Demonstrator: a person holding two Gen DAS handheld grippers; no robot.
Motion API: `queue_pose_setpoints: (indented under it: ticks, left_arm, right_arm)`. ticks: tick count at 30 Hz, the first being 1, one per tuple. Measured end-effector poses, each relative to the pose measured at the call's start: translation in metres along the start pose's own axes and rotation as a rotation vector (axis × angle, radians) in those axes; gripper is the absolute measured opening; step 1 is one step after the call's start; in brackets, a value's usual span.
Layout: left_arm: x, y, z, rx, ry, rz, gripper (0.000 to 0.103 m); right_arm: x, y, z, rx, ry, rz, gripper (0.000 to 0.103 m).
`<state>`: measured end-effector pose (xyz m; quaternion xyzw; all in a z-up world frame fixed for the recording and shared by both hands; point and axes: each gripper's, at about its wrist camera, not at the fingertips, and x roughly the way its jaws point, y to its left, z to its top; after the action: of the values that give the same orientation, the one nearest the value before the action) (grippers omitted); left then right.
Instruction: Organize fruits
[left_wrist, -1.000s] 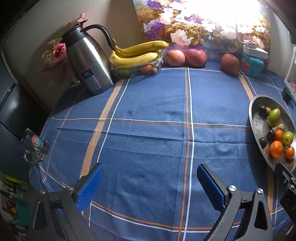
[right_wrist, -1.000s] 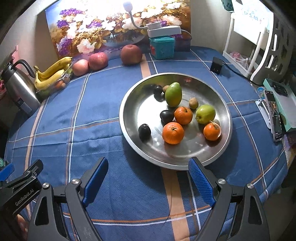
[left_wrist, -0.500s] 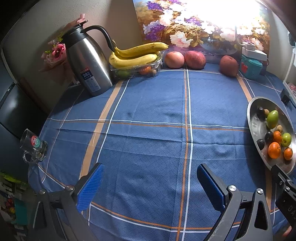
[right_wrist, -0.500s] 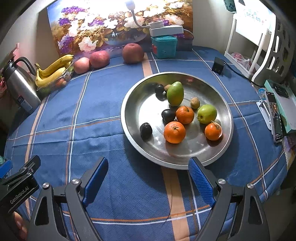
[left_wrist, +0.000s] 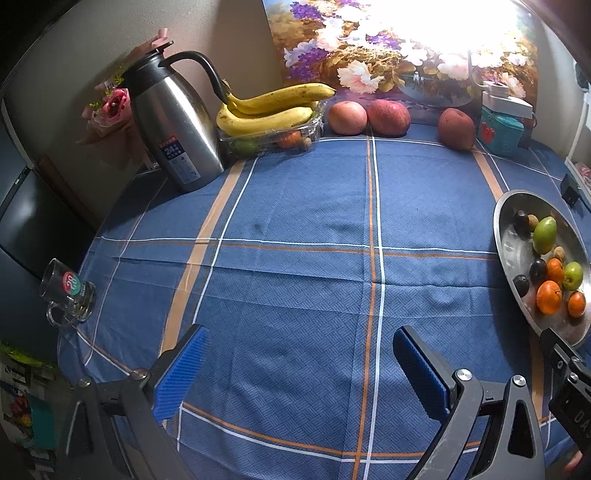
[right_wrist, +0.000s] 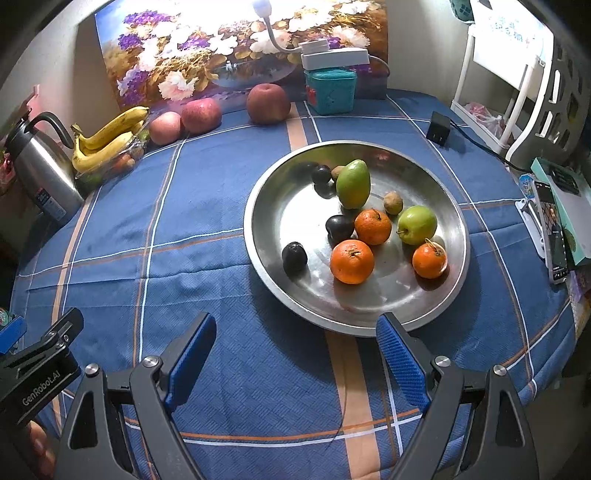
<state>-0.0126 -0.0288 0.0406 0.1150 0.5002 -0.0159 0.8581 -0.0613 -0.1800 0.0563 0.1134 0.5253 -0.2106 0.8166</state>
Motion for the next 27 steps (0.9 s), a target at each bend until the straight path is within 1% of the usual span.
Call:
queue_pose_setpoints:
  ticks: [27]
  left_arm:
    - [0.0005,-0.0019,-0.0001,0.004,0.002,0.002,0.101]
  right_arm:
    - [0.0035,-0.0001,-0.0007,-0.006,0.009,0.004,0.089]
